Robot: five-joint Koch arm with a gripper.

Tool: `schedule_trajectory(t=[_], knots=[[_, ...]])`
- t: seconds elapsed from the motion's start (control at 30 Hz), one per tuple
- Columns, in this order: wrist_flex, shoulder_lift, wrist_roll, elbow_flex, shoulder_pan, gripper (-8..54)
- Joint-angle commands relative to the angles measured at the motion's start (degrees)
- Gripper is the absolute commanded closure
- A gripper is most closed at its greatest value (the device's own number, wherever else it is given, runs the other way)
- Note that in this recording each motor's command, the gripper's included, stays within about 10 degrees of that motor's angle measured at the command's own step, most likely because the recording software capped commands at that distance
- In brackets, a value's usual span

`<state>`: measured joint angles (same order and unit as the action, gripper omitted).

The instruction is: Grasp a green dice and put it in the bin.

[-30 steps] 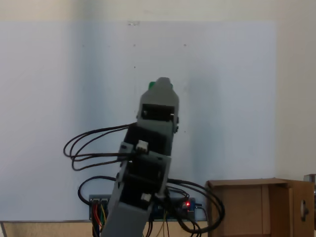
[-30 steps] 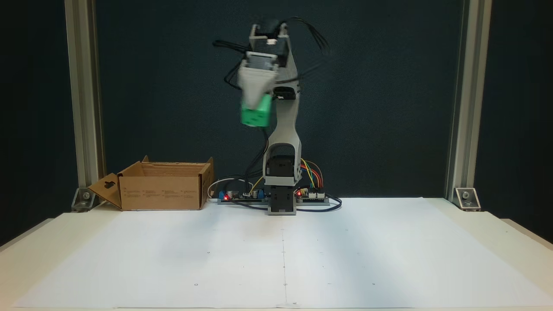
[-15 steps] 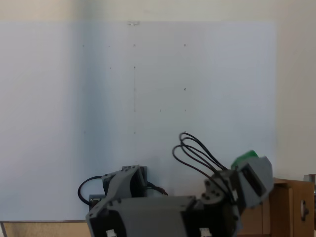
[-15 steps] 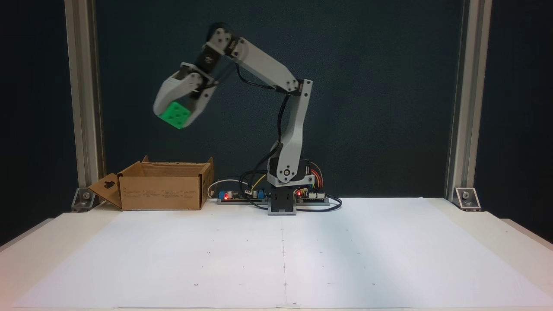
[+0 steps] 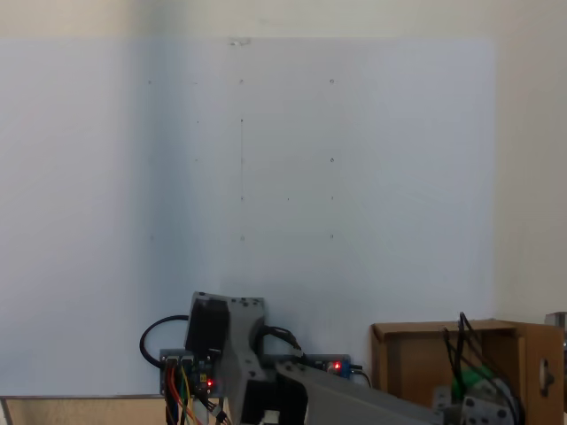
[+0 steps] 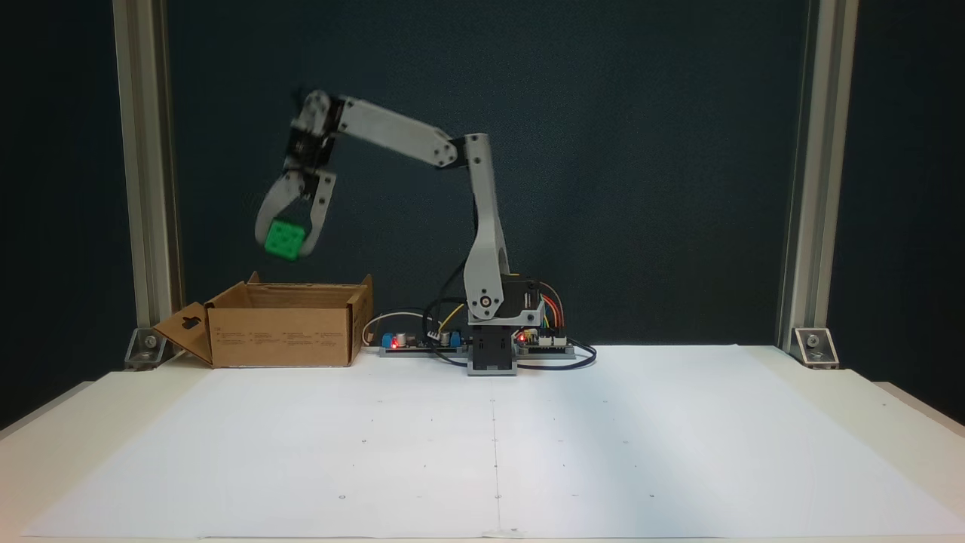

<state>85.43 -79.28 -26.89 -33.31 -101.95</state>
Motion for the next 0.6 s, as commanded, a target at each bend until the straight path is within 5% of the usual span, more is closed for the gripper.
schedule_trajectory(t=[0.0,0.37,0.43,0.57], knots=[[0.35,1.85,-4.66,3.34,-1.05,33.9],[2.20,10.63,-4.66,3.08,-1.76,33.9],[2.20,11.87,-4.66,2.20,-1.76,13.4],[1.76,11.87,-4.48,0.88,-2.02,-0.1]])
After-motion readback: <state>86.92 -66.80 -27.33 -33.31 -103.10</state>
